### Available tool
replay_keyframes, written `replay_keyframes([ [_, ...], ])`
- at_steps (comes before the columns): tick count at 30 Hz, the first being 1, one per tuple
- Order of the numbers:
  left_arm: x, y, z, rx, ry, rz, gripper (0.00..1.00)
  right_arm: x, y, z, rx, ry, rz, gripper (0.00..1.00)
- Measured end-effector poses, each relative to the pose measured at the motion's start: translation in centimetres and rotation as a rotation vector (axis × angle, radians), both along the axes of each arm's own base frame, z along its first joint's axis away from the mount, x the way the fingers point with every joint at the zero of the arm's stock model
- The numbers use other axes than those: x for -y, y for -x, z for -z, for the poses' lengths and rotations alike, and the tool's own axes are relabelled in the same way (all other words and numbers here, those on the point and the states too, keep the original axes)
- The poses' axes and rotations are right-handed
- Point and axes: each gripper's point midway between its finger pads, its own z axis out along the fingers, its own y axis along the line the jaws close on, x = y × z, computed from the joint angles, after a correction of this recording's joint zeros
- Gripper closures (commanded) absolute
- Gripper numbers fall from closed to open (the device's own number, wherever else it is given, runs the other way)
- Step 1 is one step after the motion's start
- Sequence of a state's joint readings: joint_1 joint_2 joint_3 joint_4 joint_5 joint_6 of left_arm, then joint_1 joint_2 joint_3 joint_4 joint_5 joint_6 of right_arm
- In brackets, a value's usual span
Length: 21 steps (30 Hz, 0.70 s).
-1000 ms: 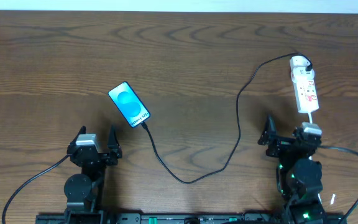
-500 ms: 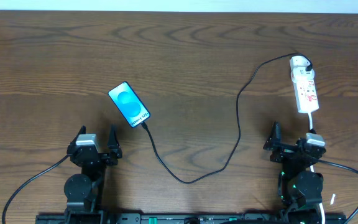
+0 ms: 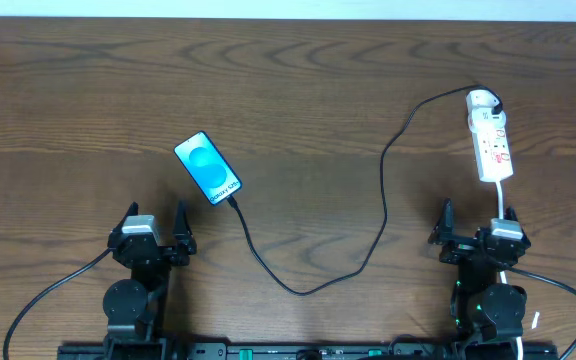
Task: Plug charger to phone and switch on socket
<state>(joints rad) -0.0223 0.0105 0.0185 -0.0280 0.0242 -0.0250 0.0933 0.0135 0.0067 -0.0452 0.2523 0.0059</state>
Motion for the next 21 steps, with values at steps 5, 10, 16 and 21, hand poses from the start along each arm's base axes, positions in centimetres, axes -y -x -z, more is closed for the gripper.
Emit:
replay_keyframes([
  [5,0.0,0.0,-0.01,0.0,0.0,0.0,0.21,-0.15,-0.02,-0.01,-0.006,0.04,-0.011,0.01],
  [10,0.0,0.0,0.0,0.0,0.0,0.0,0.21,-0.17,-0.02,0.01,-0.009,0.057,-0.013,0.01],
  [16,0.0,0.0,-0.01,0.0,0.0,0.0,0.21,-0.13,-0.02,0.01,-0.013,0.078,-0.013,0.01],
  [21,0.0,0.0,0.0,0.0,0.0,0.0,0.21,-0.12,-0.02,0.02,-0.014,0.081,-0.013,0.01],
])
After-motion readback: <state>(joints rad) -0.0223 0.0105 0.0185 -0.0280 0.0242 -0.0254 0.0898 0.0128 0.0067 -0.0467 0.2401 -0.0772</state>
